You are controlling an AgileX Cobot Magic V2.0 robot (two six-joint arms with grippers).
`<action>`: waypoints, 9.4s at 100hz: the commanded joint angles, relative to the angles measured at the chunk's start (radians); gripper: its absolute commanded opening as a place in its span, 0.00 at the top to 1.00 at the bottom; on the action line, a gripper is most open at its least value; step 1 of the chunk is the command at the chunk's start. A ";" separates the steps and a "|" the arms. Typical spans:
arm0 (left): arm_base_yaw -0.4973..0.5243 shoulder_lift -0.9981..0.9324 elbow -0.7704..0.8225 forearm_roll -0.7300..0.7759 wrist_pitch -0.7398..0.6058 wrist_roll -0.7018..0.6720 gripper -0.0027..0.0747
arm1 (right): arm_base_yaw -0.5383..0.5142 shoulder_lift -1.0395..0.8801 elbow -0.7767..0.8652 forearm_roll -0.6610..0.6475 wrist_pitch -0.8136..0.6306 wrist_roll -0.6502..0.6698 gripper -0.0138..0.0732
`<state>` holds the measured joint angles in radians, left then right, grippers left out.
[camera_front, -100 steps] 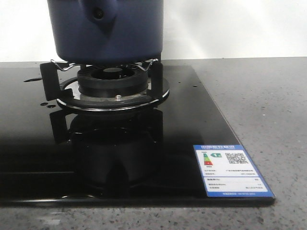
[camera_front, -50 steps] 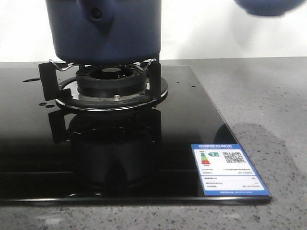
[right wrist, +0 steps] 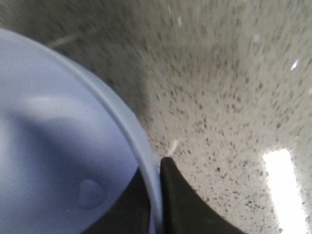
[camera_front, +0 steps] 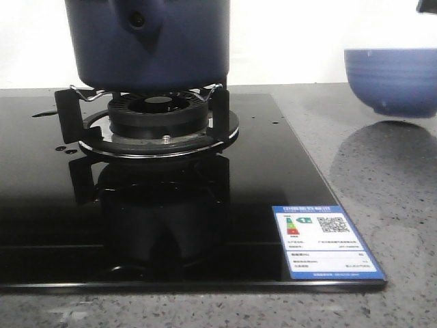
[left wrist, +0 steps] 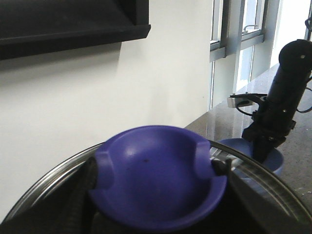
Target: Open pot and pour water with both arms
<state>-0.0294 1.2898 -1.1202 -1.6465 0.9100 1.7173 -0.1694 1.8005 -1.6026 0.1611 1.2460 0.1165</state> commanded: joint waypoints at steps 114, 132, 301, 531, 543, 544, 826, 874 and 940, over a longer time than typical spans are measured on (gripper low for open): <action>-0.131 0.209 -0.098 -0.141 0.022 0.169 0.68 | 0.073 -0.781 0.033 0.062 -0.103 -0.082 0.91; -0.184 0.256 -0.135 -0.111 0.020 0.171 0.68 | 0.101 -0.885 0.077 0.062 -0.108 -0.087 0.91; -0.158 0.269 -0.146 0.002 0.029 0.082 0.63 | 0.113 -0.946 0.219 0.060 -0.130 -0.097 0.91; -0.176 -0.969 0.632 0.197 -0.540 -0.250 0.99 | 0.272 -1.634 1.092 0.225 -0.787 -0.403 0.92; -0.194 -0.969 0.632 0.197 -0.534 -0.250 0.99 | 0.272 -1.634 1.092 0.225 -0.787 -0.403 0.92; -0.194 -0.969 0.632 0.197 -0.534 -0.250 0.99 | 0.272 -1.634 1.092 0.225 -0.787 -0.403 0.92; 0.020 -1.322 1.153 1.476 -0.627 -1.543 0.99 | 0.211 -1.634 1.256 0.003 -0.998 -0.372 0.92; 0.020 -1.322 1.153 1.476 -0.627 -1.543 0.99 | 0.000 -1.740 1.633 -0.296 -1.136 -0.033 0.92; 0.020 -1.322 1.153 1.476 -0.627 -1.543 0.99 | -0.009 -1.828 1.635 -0.296 -0.932 -0.035 0.92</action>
<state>-0.0124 -0.0046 -0.0029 -0.1582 0.3354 0.1853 -0.1727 -0.0100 0.0074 -0.1196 0.3323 0.0836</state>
